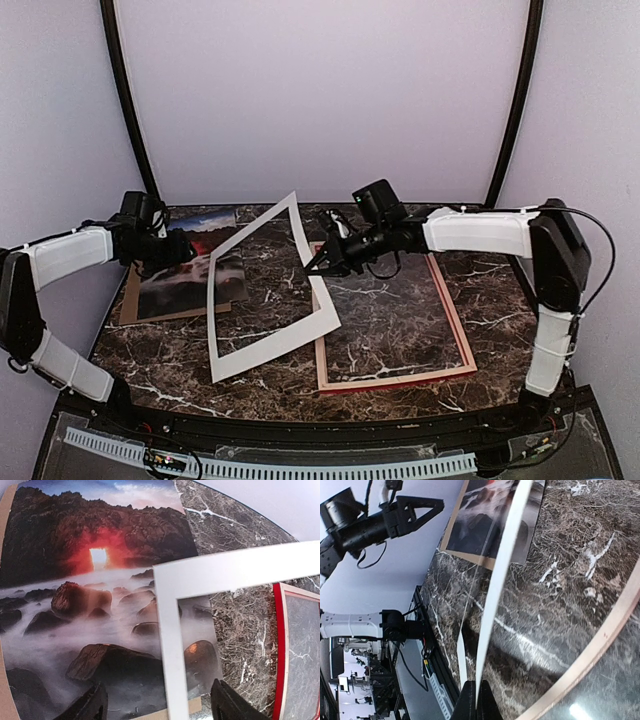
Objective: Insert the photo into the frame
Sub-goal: Pass from the left arm to the right, then place the mat board on the glass panel.
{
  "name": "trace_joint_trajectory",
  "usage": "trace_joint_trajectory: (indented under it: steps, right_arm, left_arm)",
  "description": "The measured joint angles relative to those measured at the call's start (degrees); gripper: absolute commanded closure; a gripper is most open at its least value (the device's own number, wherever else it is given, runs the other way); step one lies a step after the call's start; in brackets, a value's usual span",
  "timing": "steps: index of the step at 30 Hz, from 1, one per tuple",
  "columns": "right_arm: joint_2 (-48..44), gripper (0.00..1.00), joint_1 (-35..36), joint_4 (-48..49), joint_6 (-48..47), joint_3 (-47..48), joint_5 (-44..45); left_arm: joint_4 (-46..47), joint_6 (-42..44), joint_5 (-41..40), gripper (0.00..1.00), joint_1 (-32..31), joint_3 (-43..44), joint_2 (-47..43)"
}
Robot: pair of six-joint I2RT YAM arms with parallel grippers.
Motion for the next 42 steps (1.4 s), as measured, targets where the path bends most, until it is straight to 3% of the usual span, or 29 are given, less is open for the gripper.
trace_joint_trajectory:
  steps: [10,18,28,42]
  right_arm:
    - [-31.12,1.00,-4.81,-15.96,-7.08,-21.88,6.27]
    - [-46.47,1.00,-15.10,-29.99,-9.46,-29.16,13.07]
    - [-43.63,1.00,-20.35,-40.65,-14.53,-29.46,26.51]
    - [-33.62,1.00,-20.98,-39.69,-18.91,-28.50,29.70]
  left_arm:
    - [-0.92,1.22,0.09,0.17,-1.33,0.22,-5.84]
    - [-1.05,1.51,1.22,0.16,-2.67,0.20,-7.65]
    - [-1.05,1.51,2.82,0.15,-2.86,-0.02,-8.17]
    - [-1.07,1.49,3.26,0.15,-3.10,-0.11,-8.20]
